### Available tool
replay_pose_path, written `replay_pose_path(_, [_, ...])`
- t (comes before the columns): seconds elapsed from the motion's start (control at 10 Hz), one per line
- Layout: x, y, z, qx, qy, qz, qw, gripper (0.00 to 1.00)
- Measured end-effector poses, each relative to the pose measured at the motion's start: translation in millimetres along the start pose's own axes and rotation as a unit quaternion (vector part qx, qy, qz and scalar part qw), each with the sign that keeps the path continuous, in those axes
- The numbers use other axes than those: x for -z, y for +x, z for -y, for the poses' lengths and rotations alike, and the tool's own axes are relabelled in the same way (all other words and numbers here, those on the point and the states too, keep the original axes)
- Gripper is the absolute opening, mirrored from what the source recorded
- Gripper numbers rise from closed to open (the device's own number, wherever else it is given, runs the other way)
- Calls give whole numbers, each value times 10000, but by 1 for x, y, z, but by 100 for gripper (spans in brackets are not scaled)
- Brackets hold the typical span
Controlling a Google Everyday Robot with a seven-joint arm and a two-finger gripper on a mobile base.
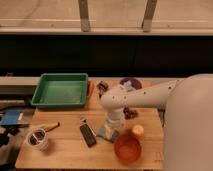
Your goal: Wipe red bowl with sponge
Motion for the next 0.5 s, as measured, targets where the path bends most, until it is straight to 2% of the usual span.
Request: replay_pose_path(0.5, [-12, -4, -11, 122, -226, 27, 9997, 63])
